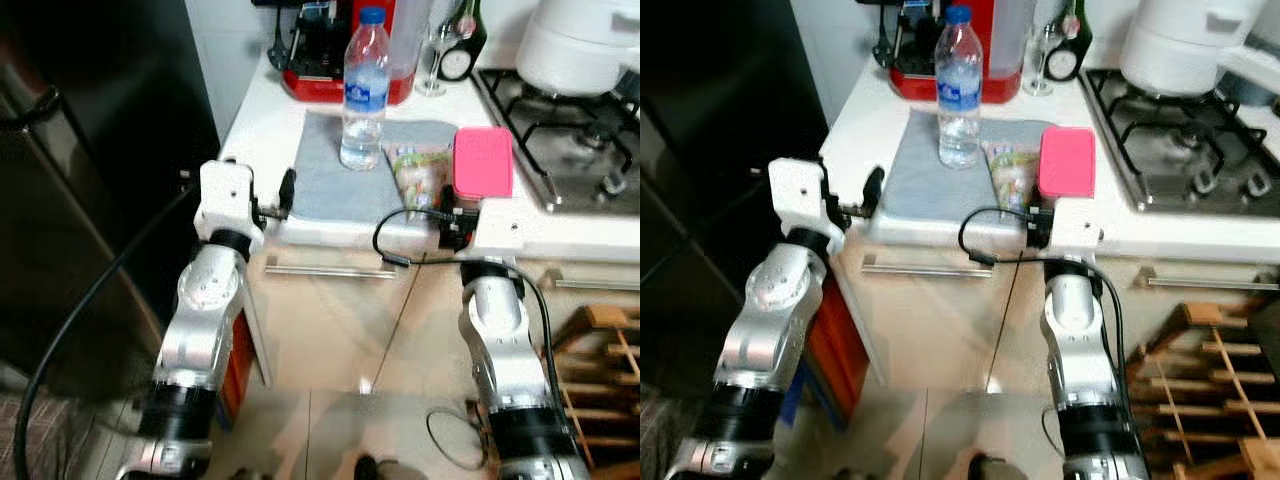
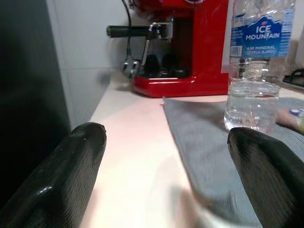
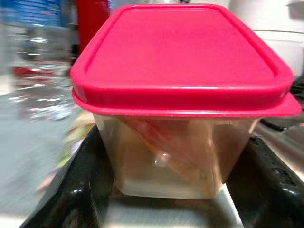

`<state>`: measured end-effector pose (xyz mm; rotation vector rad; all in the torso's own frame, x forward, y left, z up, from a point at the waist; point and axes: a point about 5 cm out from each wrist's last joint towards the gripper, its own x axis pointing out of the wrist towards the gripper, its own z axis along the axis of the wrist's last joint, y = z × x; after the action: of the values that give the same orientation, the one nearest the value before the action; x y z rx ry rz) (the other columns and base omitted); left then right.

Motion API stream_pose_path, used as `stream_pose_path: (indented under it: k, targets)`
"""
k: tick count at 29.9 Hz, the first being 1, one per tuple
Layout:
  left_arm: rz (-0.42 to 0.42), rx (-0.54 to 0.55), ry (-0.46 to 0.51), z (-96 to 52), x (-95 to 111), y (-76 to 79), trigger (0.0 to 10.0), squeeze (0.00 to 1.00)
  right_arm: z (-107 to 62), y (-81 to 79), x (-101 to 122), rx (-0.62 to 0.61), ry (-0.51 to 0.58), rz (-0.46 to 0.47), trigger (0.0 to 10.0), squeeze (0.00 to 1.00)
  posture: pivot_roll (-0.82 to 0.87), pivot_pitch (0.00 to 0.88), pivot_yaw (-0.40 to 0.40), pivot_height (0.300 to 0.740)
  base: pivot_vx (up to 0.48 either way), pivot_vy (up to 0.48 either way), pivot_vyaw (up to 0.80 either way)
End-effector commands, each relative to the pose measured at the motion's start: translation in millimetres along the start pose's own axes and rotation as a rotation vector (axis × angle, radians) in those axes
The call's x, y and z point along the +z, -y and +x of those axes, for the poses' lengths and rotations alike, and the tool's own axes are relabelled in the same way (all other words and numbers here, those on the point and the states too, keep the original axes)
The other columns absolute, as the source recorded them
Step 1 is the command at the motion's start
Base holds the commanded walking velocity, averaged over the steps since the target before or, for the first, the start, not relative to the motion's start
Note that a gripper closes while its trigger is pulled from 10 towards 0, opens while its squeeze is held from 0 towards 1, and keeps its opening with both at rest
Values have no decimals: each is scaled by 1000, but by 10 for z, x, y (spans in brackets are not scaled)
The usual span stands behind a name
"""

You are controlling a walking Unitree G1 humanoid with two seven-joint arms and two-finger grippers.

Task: Restocking fridge

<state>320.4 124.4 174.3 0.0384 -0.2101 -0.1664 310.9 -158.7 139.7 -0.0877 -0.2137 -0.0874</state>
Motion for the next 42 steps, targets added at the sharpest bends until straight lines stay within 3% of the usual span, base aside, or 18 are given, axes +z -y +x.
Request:
stream_pose_path:
  k: [1,13,30,36,42]
  targets:
    - [1,-5,21,27,45,14,10000,0,15,-25,-1,18,-11,7,0,0,-154,0,39,740,-368,-247,0]
    - [11,-15,21,17,30,4,10000,0,-15,-81,-35,45,-24,13,0,0,-151,0,47,740,-348,-247,0]
    - [-5,-23,17,-26,-8,71,10000,0,-70,-26,-63,78,-43,-8,0,0,-168,0,31,740,-335,-248,0]
    - [-63,-62,16,-85,-24,104,10000,0,-114,14,-95,85,-59,-19,0,0,-170,0,22,740,-41,0,0]
    - [-52,-63,38,-128,0,103,10000,0,-159,21,-139,98,-82,-23,0,0,-158,0,-2,740,0,-261,0]
